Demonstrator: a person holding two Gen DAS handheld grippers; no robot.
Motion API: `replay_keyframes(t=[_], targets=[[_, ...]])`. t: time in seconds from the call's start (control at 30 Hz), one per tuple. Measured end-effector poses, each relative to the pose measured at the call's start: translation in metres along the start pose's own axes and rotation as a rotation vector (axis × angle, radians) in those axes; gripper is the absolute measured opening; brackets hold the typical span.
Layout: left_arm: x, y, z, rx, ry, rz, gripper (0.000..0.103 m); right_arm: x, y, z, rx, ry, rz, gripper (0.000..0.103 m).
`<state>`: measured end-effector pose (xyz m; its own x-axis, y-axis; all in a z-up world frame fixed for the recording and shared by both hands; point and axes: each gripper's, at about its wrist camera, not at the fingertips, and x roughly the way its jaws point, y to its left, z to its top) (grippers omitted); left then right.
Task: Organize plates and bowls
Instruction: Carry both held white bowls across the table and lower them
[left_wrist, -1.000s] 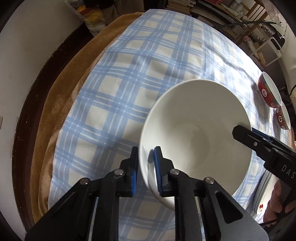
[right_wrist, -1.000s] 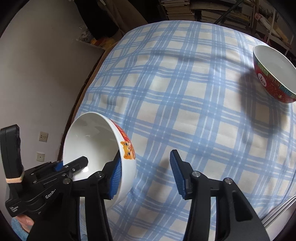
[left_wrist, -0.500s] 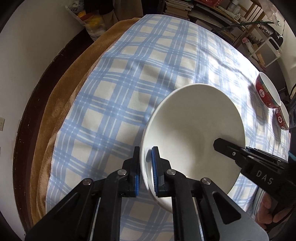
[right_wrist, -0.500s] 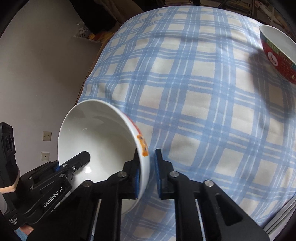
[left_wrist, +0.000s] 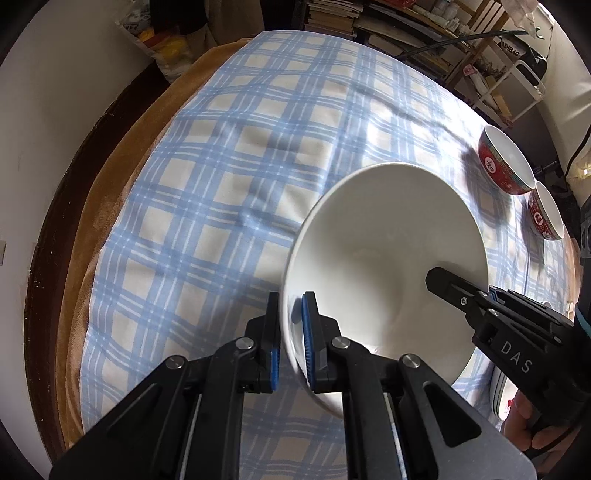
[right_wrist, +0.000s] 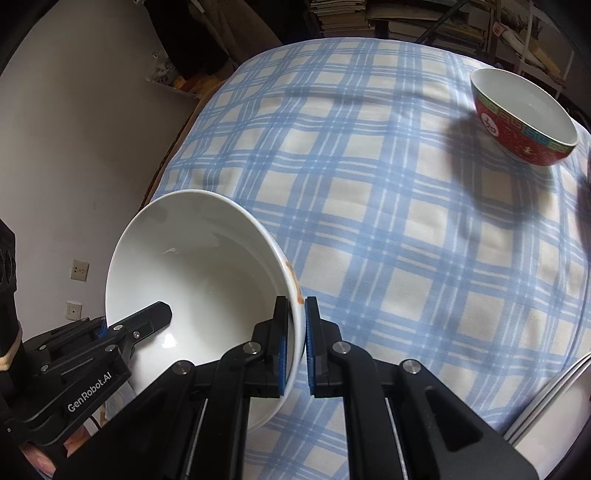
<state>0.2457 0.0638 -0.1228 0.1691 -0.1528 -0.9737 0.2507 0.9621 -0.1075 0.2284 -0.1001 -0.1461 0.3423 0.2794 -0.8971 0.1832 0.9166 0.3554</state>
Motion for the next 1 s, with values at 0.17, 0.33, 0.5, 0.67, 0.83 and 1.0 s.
replay_keyframes(t=[0.17,0.33,0.5,0.67,0.83,1.0], targets=[[-0.007,-0.024,-0.009,0.026,-0.005,-0.01,0.011,-0.019,-0.017,-0.011,0.025,-0.024,-0.009,0.01],[-0.013,-0.044,-0.019,0.046,-0.012,-0.017,0.011,-0.036,-0.033,-0.021,0.045,-0.042,-0.018,0.01],[-0.016,-0.059,-0.031,0.06,-0.013,-0.026,0.012,-0.048,-0.047,-0.033,0.074,-0.05,-0.014,0.01],[-0.018,-0.073,-0.04,0.077,-0.008,-0.025,0.012,-0.056,-0.058,-0.042,0.084,-0.052,-0.016,0.01],[-0.017,-0.082,-0.044,0.085,0.002,-0.024,0.012,-0.061,-0.07,-0.048,0.087,-0.054,-0.003,0.011],[-0.011,-0.089,-0.05,0.093,0.02,-0.02,0.013,-0.061,-0.078,-0.055,0.091,-0.039,-0.008,0.011]])
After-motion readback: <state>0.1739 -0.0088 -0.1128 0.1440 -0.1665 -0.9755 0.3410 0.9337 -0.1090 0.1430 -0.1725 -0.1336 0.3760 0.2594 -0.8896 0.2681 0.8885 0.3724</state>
